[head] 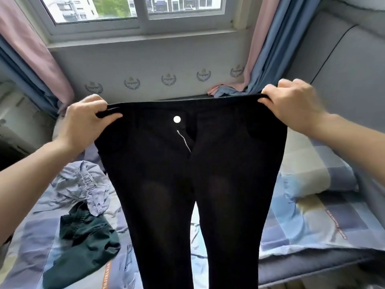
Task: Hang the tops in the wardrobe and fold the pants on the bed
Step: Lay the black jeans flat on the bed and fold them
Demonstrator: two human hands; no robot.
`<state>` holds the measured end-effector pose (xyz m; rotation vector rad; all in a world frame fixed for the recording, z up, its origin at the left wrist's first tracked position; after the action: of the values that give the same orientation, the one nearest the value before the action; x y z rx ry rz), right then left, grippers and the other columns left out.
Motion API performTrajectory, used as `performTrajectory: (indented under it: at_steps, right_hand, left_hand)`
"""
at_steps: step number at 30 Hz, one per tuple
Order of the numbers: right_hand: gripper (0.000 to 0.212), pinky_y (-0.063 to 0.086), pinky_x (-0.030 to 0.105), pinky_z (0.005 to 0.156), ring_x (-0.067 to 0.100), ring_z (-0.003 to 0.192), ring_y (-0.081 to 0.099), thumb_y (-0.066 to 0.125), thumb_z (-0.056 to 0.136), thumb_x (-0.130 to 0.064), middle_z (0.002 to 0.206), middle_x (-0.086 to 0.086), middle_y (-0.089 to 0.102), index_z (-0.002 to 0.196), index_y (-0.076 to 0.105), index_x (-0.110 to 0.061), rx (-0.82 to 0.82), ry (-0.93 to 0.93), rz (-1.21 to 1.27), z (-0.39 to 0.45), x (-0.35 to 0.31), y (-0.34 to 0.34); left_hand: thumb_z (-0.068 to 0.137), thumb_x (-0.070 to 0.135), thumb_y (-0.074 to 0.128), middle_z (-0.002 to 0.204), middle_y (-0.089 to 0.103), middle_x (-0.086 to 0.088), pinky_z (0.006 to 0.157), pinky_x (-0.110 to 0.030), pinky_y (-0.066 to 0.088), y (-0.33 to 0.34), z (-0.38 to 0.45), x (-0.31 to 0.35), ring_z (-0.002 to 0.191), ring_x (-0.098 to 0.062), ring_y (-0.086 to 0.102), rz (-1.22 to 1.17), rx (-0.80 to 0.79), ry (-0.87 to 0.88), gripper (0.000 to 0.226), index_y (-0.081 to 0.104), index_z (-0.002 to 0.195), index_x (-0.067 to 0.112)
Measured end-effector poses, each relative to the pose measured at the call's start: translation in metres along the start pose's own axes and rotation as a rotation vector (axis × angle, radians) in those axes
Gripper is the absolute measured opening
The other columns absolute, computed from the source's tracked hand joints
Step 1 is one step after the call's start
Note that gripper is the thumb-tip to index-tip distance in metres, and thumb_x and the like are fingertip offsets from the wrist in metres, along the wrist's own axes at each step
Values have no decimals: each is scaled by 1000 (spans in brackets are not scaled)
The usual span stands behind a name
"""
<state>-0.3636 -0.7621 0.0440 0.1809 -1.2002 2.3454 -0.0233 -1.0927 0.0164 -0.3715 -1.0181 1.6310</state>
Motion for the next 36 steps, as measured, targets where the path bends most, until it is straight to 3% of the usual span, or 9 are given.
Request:
performTrajectory:
  at_steps: [6,10,14,19,23,28,31,33,36]
  right_hand:
    - [25,42,33,39,27,59,56,71,70,6,59,6,51,71,52,-10,-320,-136,144,-65,-32,151]
    - [18,41,32,43,24,55,55,58,63,0,57,2,48,67,51,-16,-426,-227,212,-142,-71,225]
    - [17,40,31,35,22,64,60,47,71,-6,69,0,53,84,51,-17,-526,-275,356,-201,-81,261]
    - [21,49,36,41,26,76,62,49,81,-5,81,4,57,99,53,-14,-541,-186,437,-155,-59,310]
    - [10,50,44,60,37,81,61,53,89,-2,87,15,60,95,52,-9,-547,58,455,-51,-37,389]
    - [24,45,43,71,45,93,58,42,88,6,102,30,59,110,50,-2,-479,358,331,67,-36,469]
    - [60,42,44,98,41,121,48,48,90,0,138,24,46,145,26,-13,-609,474,469,96,-46,511]
    - [84,35,41,107,38,135,37,50,89,1,155,18,24,152,5,-30,-719,498,553,81,-65,542]
    - [89,29,40,112,38,143,22,46,84,8,160,17,8,153,7,-32,-792,474,507,23,-109,580]
  left_hand:
    - [71,12,86,77,47,0,61,-35,42,131,-65,-51,64,-25,49,-40,-389,-148,37,49,68,9]
    - [68,1,86,86,47,5,61,-37,48,206,-160,-70,68,-24,53,-162,-611,-160,43,47,79,17]
    - [72,0,82,95,49,17,69,-17,44,244,-227,-76,77,-9,56,-252,-773,-213,45,49,83,28]
    - [79,21,64,88,59,3,73,-23,44,261,-164,-105,80,-7,54,-263,-663,-172,8,60,86,21]
    - [77,-5,70,85,65,-13,82,-17,41,294,-48,-157,83,-24,60,-84,-423,-170,9,67,84,0]
    - [85,-2,60,113,61,-26,95,-39,42,345,70,-209,107,-41,57,157,-189,-373,26,68,109,1]
    - [91,3,53,158,24,-10,117,-43,21,379,87,-232,142,-34,29,235,-154,-588,59,38,147,17]
    - [90,-3,48,164,-9,5,117,-56,5,420,59,-234,150,-33,-3,275,-281,-754,88,1,155,32]
    - [90,1,44,162,-18,6,116,-60,-1,490,-25,-228,149,-31,-15,285,-555,-823,90,-11,154,32]
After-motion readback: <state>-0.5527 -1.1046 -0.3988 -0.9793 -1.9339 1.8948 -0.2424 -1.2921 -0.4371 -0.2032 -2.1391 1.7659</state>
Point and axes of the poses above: each hand's wrist, its own z-axis towards the middle knuckle, its own y-axis out of the palm, x = y × z, the point moved 1 cm from there along z, towards the middle knuckle
